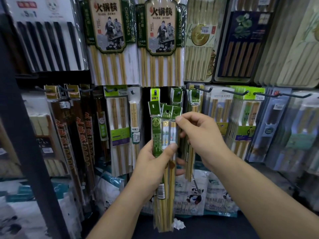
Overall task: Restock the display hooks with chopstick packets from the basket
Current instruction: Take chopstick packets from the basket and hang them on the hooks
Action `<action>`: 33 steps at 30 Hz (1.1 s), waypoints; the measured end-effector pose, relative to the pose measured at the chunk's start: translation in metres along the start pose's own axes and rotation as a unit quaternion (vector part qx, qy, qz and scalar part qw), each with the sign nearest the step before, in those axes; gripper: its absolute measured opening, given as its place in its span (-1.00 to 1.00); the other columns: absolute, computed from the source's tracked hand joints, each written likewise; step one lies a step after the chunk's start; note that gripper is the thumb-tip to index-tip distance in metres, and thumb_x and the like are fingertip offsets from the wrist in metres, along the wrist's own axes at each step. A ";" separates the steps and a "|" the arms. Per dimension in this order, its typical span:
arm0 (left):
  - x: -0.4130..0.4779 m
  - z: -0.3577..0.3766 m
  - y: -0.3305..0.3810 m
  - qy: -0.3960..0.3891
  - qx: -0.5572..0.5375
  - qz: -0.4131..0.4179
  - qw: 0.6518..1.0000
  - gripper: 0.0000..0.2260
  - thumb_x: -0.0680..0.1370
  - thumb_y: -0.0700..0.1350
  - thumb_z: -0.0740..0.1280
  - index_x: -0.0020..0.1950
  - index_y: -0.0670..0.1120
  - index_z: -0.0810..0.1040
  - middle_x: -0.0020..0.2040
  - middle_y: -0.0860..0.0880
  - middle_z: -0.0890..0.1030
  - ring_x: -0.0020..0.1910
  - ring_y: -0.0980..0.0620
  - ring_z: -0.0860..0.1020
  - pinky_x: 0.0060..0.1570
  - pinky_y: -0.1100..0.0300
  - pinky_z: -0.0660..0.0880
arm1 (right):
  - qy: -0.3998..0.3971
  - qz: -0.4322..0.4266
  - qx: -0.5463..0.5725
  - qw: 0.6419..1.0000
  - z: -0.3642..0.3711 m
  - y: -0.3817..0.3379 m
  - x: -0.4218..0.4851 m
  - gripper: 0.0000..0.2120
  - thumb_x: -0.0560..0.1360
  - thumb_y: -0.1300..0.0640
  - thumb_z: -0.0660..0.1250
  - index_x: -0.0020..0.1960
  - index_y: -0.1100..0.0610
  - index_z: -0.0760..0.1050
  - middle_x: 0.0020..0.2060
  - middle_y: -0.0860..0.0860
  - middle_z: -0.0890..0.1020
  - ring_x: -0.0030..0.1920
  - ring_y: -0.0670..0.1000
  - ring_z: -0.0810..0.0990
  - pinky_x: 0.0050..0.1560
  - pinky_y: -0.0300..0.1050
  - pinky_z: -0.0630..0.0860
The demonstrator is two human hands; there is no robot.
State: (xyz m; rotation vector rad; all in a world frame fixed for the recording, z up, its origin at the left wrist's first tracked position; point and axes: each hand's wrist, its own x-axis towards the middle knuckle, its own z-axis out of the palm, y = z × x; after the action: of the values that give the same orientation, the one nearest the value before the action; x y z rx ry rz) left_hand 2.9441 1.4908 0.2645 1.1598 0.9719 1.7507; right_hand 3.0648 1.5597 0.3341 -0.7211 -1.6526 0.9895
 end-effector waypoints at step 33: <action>-0.003 -0.006 0.005 0.002 0.032 -0.059 0.998 -0.82 0.69 -0.08 0.26 -0.07 -0.09 0.37 -0.33 0.00 0.49 -0.52 0.08 0.33 -0.54 0.21 0.29 | 0.159 -0.031 -0.045 0.986 -0.027 0.000 0.048 -0.67 0.58 0.07 0.39 -0.25 0.27 0.56 -0.52 -0.08 0.38 -0.47 -0.12 0.32 -0.34 -0.38 0.43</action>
State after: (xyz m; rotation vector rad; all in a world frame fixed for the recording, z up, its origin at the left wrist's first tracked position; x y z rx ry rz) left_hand 2.9383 1.4856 0.2668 1.1175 1.0837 1.6397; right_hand 3.0769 1.6074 0.3597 -0.8361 -1.4363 0.7174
